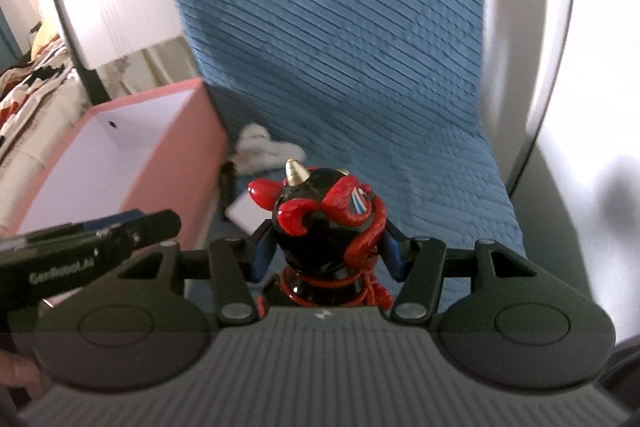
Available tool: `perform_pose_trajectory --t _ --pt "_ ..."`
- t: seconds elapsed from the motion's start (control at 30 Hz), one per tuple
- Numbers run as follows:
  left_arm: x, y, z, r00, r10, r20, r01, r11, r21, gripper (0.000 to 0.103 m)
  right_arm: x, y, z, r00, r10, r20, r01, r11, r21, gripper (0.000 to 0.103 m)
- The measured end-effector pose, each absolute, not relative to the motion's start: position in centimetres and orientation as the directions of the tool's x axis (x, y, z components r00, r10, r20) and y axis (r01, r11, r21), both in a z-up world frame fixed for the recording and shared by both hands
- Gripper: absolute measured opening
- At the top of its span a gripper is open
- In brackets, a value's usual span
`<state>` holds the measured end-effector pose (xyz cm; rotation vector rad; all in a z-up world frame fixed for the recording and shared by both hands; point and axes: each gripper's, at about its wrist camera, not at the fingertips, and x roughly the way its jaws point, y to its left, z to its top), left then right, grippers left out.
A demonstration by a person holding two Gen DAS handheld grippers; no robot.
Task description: Organize rigid objects
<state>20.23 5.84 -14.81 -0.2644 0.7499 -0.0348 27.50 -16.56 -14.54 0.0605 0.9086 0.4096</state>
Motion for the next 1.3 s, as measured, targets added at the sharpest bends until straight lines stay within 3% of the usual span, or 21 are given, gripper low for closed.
perform_pose_trajectory --t 0.27,0.4,0.63,0.73,1.13,1.3 --pt "24.5 4.0 -19.3 0.703 -0.049 -0.709 -0.078 0.986 -0.146 0.052 28.0 -19.3 -18.6 0.526 0.377 -0.763 -0.291 0.922 0.255 0.058" --pt "25.8 2.9 -21.0 0.660 0.026 -0.751 -0.067 0.997 -0.025 0.052 28.7 -20.0 -19.2 0.524 0.390 -0.757 -0.273 0.919 0.285 0.058" --pt "28.2 2.3 -23.6 0.627 0.090 -0.774 -0.059 0.996 0.068 0.052 29.3 -19.7 -19.7 0.511 0.388 -0.767 -0.292 0.918 0.269 0.058" --pt "28.9 2.3 -24.0 0.623 0.120 -0.773 -0.061 0.993 0.105 0.058 29.7 -19.9 -20.0 0.495 0.394 -0.775 -0.284 0.916 0.284 0.058" --pt "31.1 1.9 -25.5 0.607 0.116 -0.786 0.003 0.989 0.149 0.070 30.6 -19.3 -20.6 0.463 0.391 -0.796 -0.303 0.913 0.272 0.058" --pt "32.0 1.5 -25.6 0.615 0.096 -0.783 0.038 0.988 0.151 0.071 31.0 -19.2 -20.8 0.453 0.394 -0.800 -0.306 0.911 0.276 0.058"
